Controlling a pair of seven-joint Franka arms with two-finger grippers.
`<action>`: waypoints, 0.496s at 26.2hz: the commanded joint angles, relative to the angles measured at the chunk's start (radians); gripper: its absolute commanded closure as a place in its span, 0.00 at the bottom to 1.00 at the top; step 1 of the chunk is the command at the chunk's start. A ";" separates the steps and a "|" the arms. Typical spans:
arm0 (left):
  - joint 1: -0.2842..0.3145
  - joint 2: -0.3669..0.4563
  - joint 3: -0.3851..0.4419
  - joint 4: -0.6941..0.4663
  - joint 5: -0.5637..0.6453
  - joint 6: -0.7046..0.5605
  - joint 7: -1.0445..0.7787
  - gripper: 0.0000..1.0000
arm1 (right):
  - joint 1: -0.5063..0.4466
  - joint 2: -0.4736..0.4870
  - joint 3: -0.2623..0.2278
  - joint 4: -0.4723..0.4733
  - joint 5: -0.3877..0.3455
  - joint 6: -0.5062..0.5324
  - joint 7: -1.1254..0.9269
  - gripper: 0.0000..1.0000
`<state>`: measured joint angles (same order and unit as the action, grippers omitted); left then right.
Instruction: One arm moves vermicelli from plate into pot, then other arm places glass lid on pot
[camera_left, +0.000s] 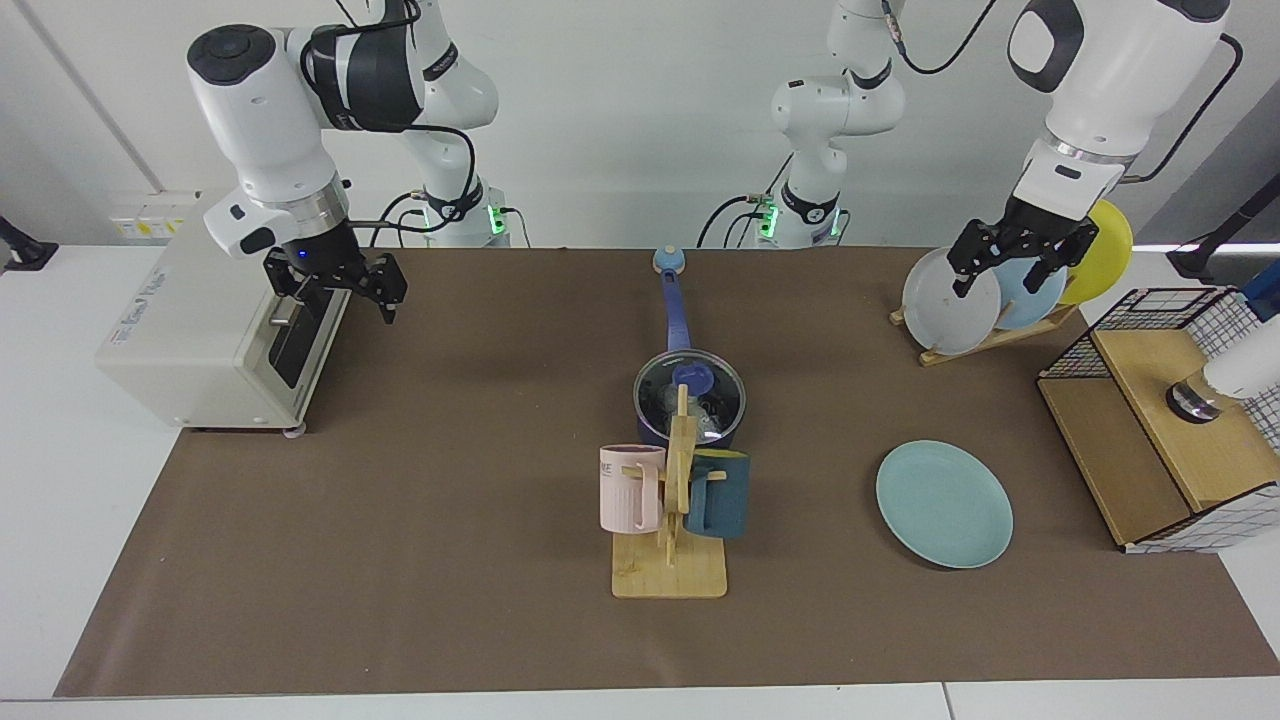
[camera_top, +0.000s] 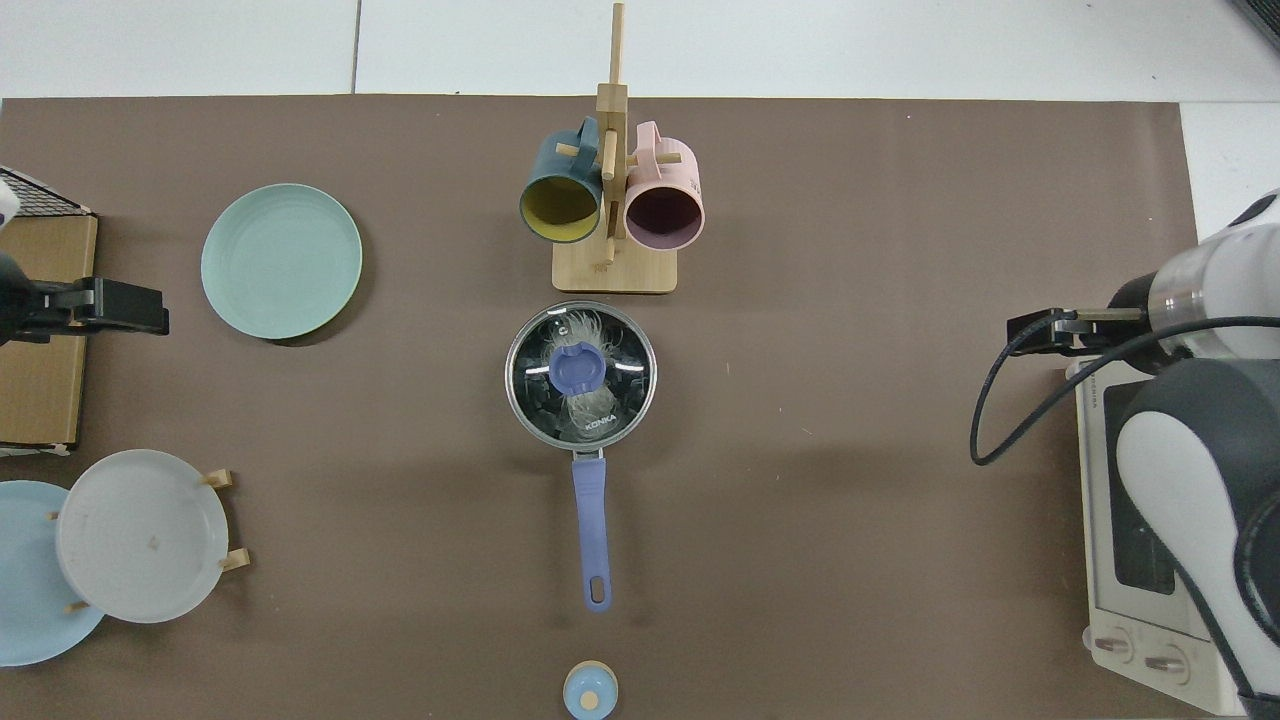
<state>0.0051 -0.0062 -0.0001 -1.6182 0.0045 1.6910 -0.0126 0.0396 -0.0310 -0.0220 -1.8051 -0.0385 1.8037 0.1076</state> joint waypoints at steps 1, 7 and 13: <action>-0.002 -0.028 0.003 -0.031 -0.014 -0.001 0.002 0.00 | -0.020 -0.033 0.008 0.003 0.020 -0.050 -0.040 0.01; -0.004 -0.028 0.003 -0.031 -0.014 -0.001 0.002 0.00 | -0.038 -0.052 0.008 0.000 0.020 -0.076 -0.051 0.01; -0.004 -0.028 0.003 -0.031 -0.014 -0.001 0.002 0.00 | -0.038 -0.053 0.008 0.000 0.019 -0.076 -0.060 0.01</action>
<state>0.0051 -0.0062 -0.0001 -1.6182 0.0045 1.6910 -0.0126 0.0194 -0.0741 -0.0232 -1.8007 -0.0385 1.7414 0.0914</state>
